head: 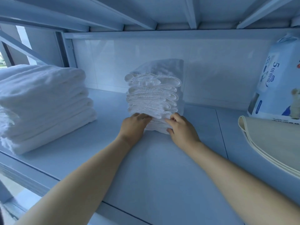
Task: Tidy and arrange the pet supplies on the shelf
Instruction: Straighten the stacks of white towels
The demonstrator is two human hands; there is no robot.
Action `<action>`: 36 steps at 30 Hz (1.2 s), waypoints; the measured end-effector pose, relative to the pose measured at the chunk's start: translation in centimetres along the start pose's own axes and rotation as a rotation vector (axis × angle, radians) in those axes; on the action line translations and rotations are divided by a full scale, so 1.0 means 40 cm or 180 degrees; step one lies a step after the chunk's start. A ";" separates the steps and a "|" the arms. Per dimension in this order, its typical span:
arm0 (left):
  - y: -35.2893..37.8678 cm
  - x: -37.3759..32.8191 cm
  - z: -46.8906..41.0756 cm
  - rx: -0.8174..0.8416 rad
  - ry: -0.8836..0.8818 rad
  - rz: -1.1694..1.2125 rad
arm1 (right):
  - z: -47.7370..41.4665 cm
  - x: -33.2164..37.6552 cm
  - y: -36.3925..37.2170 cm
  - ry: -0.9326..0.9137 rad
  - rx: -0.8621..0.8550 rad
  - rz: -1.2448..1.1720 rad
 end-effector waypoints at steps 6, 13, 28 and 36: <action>0.005 -0.009 -0.011 0.0026 -0.0144 -0.0152 | 0.003 -0.005 0.009 0.0009 -0.0066 -0.0171; 0.018 0.023 -0.006 0.0242 -0.0468 -0.0084 | 0.008 -0.026 0.009 0.0124 -0.0153 -0.0315; -0.054 0.015 0.090 0.0502 -0.0322 -0.0025 | 0.071 0.045 -0.009 -0.0045 0.0162 -0.0396; -0.145 0.079 0.243 0.0287 -0.0353 0.0187 | 0.149 0.134 -0.113 -0.0265 -0.0366 -0.0944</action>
Point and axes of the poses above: each hand's wrist, its own z-axis away from the middle knuckle, its own y-axis out of the palm, x = y × z, the point moved 8 cm from there along -z, towards the middle knuckle, and after that the axes turned 5 degrees about z, right-handed, at the moved point
